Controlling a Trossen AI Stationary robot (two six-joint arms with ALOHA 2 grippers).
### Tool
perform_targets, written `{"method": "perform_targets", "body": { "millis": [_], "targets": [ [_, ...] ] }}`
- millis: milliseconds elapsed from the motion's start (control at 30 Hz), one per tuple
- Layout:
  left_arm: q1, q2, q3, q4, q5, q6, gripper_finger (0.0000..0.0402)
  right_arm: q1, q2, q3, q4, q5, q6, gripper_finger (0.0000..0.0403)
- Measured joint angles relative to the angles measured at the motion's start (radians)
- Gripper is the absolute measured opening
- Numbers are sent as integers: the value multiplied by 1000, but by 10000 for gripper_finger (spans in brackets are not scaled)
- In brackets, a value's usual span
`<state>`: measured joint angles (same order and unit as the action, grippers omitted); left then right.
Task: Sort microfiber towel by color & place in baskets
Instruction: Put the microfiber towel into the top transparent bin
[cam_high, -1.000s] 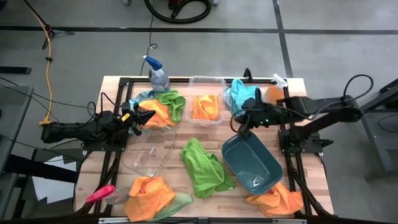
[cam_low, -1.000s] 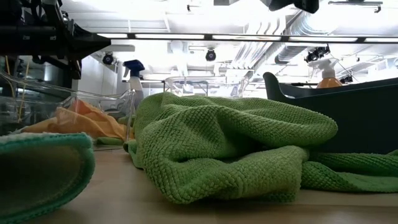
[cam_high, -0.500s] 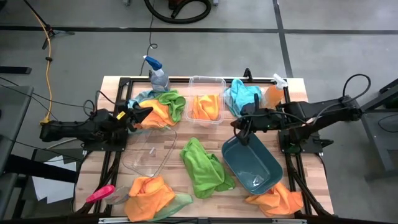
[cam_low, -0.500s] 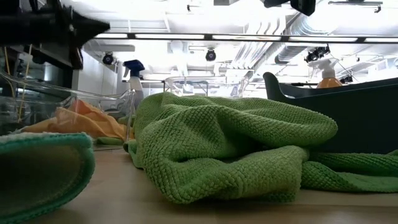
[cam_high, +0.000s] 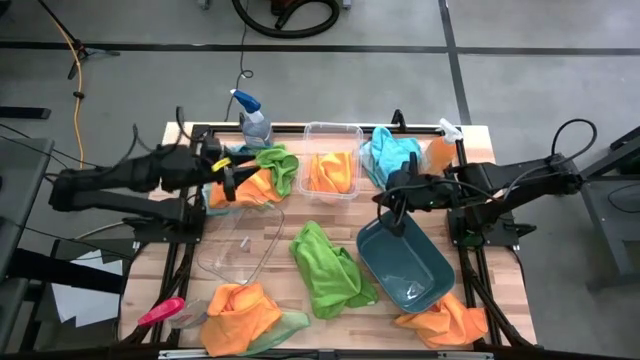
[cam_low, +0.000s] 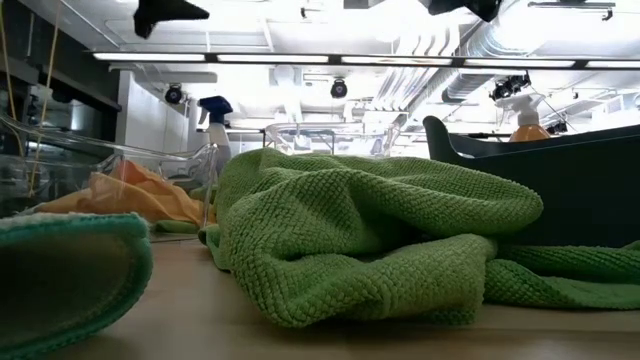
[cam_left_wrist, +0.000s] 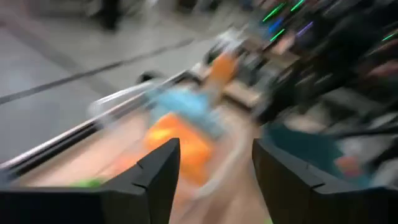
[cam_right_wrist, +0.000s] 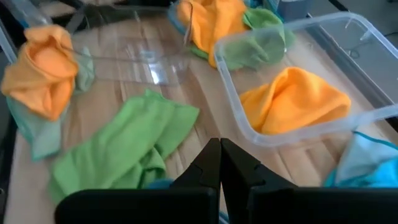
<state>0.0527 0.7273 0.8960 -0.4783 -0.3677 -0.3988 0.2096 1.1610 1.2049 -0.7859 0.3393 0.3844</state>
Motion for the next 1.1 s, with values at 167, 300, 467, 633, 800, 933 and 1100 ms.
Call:
{"method": "perform_targets", "body": {
  "millis": [167, 300, 467, 633, 800, 933, 1100],
  "targets": [
    [53, 175, 216, -492, -142, -140, 202, 0, 0, 0, -82, 0, 0, 0],
    [149, 283, 233, -764, -51, -285, 203, 0, 0, 0, -125, 0, 0, 0],
    [280, 393, 191, -885, -15, -197, 203, 0, 0, 0, -123, 6, 0, 0],
    [431, 484, 170, -843, 8, -44, 203, 0, 0, 0, -123, 29, 17, 0],
    [554, 566, 170, -760, 80, 100, 203, 0, 0, 0, -123, 31, 37, 0],
    [633, 630, 170, -726, 151, 198, 203, 0, 0, 0, -123, 31, 37, 0],
    [689, 701, 170, -728, 208, 238, 203, 0, 0, 0, -123, 32, 71, 0]
  ]
}}
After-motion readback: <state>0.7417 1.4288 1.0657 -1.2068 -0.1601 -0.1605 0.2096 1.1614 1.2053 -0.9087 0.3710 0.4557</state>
